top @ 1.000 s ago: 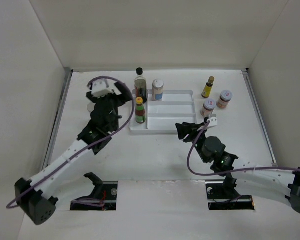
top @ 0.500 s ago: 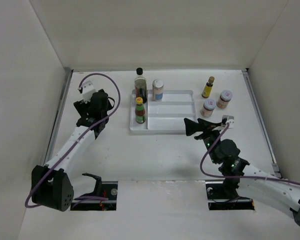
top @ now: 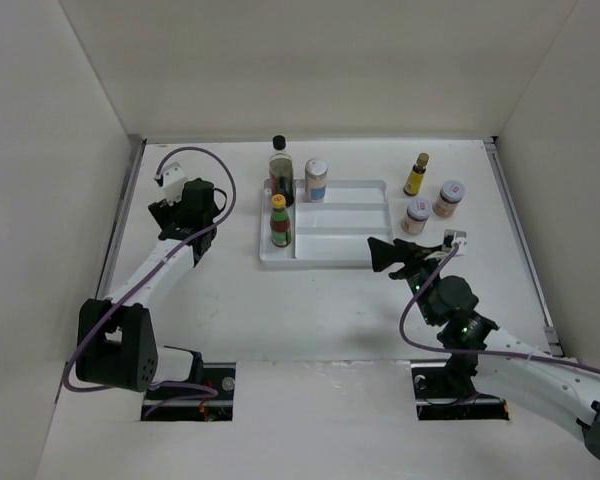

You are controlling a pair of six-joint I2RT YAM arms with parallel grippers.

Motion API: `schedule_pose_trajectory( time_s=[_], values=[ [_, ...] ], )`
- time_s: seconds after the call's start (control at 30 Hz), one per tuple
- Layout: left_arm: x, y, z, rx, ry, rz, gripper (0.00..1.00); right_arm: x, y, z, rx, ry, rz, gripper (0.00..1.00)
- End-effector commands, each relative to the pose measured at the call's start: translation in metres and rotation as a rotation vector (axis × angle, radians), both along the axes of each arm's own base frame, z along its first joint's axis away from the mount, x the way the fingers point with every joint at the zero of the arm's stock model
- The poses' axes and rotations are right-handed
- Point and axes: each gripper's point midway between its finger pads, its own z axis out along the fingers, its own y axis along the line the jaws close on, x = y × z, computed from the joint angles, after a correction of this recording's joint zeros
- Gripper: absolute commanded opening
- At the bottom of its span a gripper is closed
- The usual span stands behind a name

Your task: Organize the condiment bottles

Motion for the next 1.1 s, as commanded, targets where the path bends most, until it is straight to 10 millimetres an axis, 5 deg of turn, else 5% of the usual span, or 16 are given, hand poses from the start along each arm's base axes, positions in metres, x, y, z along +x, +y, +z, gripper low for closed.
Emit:
schedule_pose_trajectory(
  time_s=[0.0, 0.13, 0.3, 0.53, 0.63, 0.83, 0.97, 1.07],
  values=[
    [0.011, 0.007, 0.015, -0.026, -0.098, 0.028, 0.79, 0.000, -0.003, 0.019, 0.070, -0.041, 0.004, 0.92],
    [0.014, 0.004, 0.006, -0.038, -0.076, 0.004, 0.69, 0.001, -0.003, 0.018, 0.072, -0.037, 0.008, 0.92],
    [0.011, 0.001, 0.025, -0.056, -0.139, -0.018, 0.37, 0.001, -0.002, 0.016, 0.077, -0.030, 0.012, 0.92],
    [-0.001, 0.001, 0.056, -0.066, -0.224, -0.028, 0.29, 0.003, -0.005, 0.015, 0.080, -0.028, 0.002, 0.92],
    [-0.006, -0.001, 0.100, -0.082, -0.335, -0.033, 0.28, 0.002, -0.004, 0.016, 0.084, -0.029, 0.008, 0.92],
    [-0.014, -0.027, 0.217, -0.145, -0.599, -0.113, 0.27, 0.006, -0.017, 0.013, 0.108, -0.025, -0.033, 0.92],
    [-0.013, -0.082, 0.296, -0.205, -0.779, -0.280, 0.27, 0.007, -0.028, 0.011, 0.145, -0.025, -0.067, 0.91],
    [-0.004, -0.135, 0.337, -0.221, -0.836, -0.405, 0.28, 0.011, -0.042, 0.005, 0.161, -0.017, -0.123, 0.90]
  ],
)
